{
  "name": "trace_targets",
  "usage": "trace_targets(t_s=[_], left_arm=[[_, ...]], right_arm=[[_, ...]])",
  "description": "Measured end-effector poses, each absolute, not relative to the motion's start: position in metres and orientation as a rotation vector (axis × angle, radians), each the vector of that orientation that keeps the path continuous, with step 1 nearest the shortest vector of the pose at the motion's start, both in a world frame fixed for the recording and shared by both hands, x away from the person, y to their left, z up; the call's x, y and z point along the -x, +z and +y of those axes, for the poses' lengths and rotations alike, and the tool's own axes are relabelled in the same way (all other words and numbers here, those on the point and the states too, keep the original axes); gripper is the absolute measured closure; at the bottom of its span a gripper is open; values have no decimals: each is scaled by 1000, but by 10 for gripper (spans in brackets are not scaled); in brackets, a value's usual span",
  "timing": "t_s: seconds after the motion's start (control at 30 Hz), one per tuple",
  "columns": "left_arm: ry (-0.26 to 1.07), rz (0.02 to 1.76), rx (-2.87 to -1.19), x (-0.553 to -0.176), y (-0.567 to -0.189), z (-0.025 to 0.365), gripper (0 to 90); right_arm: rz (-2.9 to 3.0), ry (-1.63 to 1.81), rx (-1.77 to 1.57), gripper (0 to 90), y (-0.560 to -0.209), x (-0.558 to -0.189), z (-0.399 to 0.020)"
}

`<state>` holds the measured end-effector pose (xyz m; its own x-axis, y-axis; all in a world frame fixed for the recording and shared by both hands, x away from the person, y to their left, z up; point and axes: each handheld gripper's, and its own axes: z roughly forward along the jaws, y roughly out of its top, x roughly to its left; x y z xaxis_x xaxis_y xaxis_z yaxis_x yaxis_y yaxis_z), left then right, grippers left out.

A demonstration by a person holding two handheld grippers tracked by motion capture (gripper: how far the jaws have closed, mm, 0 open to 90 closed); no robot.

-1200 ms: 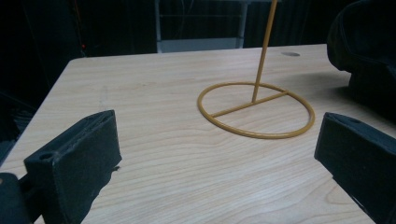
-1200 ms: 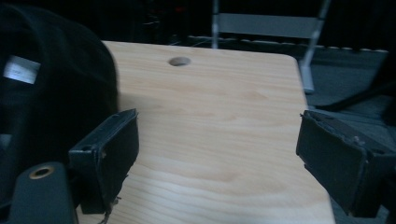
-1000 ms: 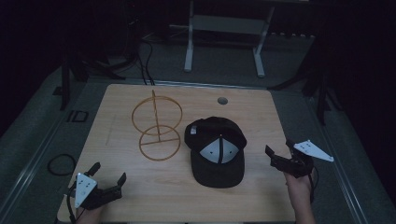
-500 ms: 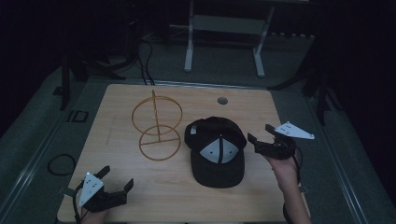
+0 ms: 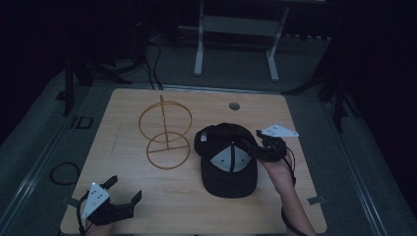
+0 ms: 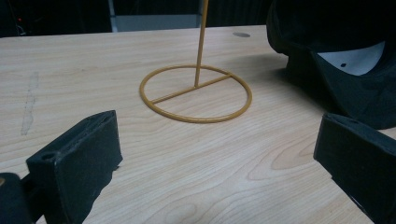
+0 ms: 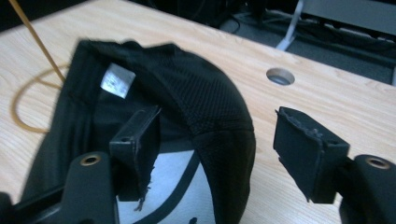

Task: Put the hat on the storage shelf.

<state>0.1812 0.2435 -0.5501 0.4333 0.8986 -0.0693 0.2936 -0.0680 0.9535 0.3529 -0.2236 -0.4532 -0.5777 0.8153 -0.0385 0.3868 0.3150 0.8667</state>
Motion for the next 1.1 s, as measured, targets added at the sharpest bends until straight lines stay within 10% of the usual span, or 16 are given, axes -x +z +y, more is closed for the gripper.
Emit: trace_targets(t_s=[0.27,0.5,1.1], left_arm=[[690,1065,-1605,-181,-550,243,11],[670,1070,-1606,-183,-551,243,11],[652,1070,-1637,-184,-553,240,11]], right_arm=[[2127,1021,-1101,479,-471,-365,-210],[2102,904,-1135,864,-473,-369,-203],[2017,1070,-1105,886,-437,-353,-199]])
